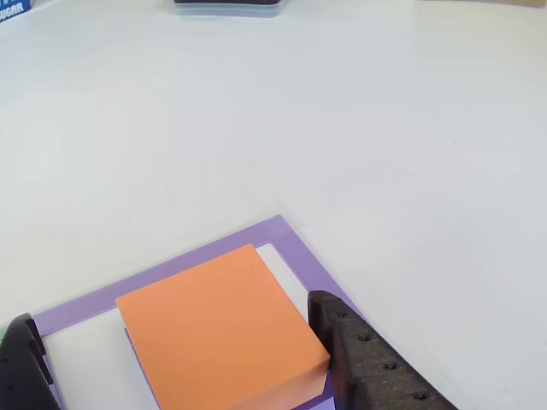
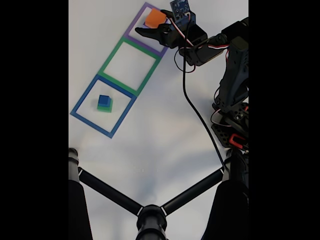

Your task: Tower of hanoi

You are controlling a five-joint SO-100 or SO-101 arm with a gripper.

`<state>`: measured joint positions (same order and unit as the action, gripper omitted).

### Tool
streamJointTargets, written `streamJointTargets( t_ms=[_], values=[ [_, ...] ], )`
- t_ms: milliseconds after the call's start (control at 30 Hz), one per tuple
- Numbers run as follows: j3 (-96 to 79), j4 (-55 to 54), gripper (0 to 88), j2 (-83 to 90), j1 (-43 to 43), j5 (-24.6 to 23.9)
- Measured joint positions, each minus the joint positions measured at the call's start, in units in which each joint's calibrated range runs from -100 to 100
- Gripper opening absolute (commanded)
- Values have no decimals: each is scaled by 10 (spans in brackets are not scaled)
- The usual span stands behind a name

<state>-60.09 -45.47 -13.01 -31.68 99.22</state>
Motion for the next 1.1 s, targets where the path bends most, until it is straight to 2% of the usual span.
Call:
streamJointTargets(
  t_ms=[467,1100],
  values=[
    [-23,0,193,0,11,0],
    [-39,0,118,7,25,0]
  ],
)
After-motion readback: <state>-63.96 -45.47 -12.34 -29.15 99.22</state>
